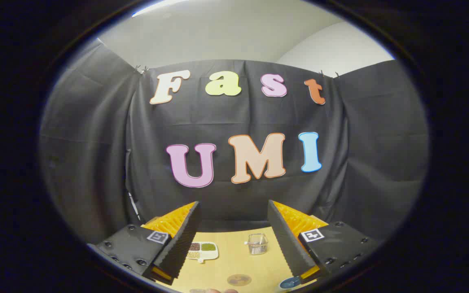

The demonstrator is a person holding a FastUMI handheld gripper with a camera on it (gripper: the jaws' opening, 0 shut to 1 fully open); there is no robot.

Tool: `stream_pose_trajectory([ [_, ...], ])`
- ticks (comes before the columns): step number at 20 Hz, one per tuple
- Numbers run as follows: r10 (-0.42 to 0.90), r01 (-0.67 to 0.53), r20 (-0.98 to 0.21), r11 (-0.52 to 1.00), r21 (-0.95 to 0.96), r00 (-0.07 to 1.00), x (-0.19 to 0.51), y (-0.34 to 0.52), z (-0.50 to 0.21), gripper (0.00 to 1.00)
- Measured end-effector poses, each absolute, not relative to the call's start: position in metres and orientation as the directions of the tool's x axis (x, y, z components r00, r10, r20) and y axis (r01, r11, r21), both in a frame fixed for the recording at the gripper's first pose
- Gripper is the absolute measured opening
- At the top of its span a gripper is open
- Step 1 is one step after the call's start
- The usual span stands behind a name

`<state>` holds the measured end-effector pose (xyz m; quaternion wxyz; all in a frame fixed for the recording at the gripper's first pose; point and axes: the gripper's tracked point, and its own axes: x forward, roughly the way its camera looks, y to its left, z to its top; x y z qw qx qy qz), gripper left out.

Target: Take the bottle from table, then pour the juice into the cup, finally place the bottle on the coaster

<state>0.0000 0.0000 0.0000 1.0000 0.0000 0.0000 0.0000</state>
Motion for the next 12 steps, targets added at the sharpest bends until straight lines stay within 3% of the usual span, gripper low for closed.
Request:
stream_pose_trajectory([
  [12,0.093,-0.093,0.005,0.996,0.007,0.996,-0.026,0.039,0.002,1.0],
])
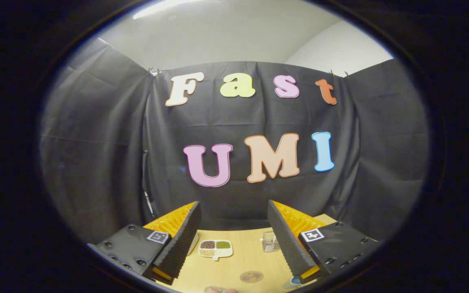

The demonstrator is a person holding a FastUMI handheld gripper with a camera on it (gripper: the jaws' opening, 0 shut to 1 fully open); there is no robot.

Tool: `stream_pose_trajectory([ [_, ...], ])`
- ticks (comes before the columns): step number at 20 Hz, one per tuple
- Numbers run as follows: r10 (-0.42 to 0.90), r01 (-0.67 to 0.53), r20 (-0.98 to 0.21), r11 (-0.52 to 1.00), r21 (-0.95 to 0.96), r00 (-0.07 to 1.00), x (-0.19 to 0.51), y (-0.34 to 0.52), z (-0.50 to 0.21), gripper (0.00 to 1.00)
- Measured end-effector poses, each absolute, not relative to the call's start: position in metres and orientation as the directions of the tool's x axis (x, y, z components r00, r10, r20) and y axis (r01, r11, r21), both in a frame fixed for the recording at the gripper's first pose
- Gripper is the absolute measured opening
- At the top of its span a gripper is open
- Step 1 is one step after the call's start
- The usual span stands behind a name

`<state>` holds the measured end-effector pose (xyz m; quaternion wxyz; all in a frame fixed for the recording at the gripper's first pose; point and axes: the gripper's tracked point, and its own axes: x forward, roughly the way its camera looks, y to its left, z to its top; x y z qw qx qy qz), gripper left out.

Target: Take the bottle from table, then pour the juice into the cup, finally place the bottle on the coaster

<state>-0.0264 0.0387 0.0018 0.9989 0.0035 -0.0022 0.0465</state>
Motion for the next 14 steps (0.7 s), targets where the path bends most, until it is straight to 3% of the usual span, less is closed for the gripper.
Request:
stream_pose_trajectory([
  [14,0.094,-0.095,-0.032,0.995,-0.015,0.995,-0.034,0.056,-0.03,1.0],
])
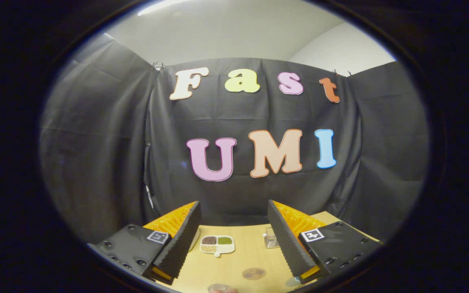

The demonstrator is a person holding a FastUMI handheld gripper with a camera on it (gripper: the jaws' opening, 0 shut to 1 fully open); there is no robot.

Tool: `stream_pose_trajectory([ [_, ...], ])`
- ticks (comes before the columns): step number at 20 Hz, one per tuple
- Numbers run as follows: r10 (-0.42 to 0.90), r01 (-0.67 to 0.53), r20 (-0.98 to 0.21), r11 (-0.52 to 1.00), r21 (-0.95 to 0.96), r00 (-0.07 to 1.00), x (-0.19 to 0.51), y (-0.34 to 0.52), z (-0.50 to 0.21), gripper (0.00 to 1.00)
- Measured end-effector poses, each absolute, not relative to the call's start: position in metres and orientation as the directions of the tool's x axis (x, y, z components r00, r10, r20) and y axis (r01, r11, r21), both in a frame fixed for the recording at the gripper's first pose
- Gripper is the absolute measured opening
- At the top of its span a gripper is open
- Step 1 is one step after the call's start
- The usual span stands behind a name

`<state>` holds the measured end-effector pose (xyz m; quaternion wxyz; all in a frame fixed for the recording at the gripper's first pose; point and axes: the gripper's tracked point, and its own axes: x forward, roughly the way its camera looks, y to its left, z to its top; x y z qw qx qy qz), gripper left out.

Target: Take the bottle from table, then pour the juice into the cup, finally place the bottle on the coaster

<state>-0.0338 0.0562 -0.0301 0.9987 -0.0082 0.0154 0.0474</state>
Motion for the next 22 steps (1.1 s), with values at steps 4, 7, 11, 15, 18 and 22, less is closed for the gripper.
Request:
stream_pose_trajectory([
  [4,0.093,-0.097,-0.084,0.995,-0.038,0.992,-0.045,0.068,-0.064,1.0],
  [7,0.09,-0.099,-0.129,0.993,-0.065,0.988,-0.053,0.076,-0.094,1.0],
  [11,0.099,-0.115,-0.207,0.991,-0.069,0.973,-0.065,0.088,-0.142,1.0],
  [15,0.078,-0.104,-0.273,0.991,-0.081,0.959,-0.079,0.09,-0.183,1.0],
  [18,0.049,-0.084,-0.32,0.992,-0.095,0.946,-0.087,0.086,-0.209,1.0],
  [22,0.043,-0.085,-0.386,0.992,-0.092,0.921,-0.094,0.086,-0.243,1.0],
])
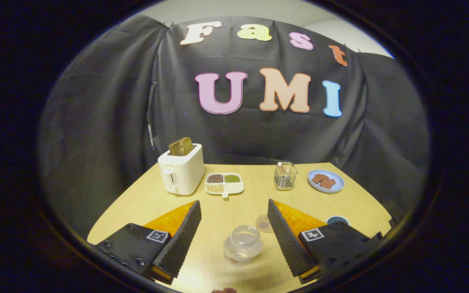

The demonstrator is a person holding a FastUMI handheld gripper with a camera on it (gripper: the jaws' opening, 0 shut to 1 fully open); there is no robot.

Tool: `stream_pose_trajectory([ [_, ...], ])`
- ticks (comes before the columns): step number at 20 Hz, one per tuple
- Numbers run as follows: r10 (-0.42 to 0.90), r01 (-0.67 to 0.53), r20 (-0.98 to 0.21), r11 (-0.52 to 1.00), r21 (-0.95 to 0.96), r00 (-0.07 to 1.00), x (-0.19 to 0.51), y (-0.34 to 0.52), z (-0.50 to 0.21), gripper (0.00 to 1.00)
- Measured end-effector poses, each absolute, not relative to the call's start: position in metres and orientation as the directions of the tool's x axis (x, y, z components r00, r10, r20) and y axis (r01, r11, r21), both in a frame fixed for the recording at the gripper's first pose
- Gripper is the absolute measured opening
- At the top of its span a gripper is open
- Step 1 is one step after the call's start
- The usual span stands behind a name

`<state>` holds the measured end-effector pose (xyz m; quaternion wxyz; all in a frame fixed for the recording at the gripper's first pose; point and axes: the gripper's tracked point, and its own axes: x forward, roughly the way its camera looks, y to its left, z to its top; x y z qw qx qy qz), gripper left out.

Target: Take the bottle from table, then pour the juice into the cup, finally place the bottle on the coaster

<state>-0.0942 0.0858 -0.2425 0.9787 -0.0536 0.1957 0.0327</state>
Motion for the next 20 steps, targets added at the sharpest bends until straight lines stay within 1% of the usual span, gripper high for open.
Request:
stream_pose_trajectory([
  [6,0.014,-0.063,-0.473,0.994,-0.088,0.881,-0.099,0.079,-0.291,1.0],
  [9,-0.011,-0.057,-0.502,0.991,-0.12,0.865,-0.101,0.072,-0.308,1.0],
  [13,-0.025,-0.056,-0.538,0.989,-0.134,0.842,-0.102,0.067,-0.327,1.0],
  [15,-0.032,-0.058,-0.575,0.989,-0.137,0.818,-0.103,0.066,-0.339,1.0],
  [20,-0.049,-0.049,-0.607,0.988,-0.144,0.793,-0.105,0.063,-0.348,1.0],
])
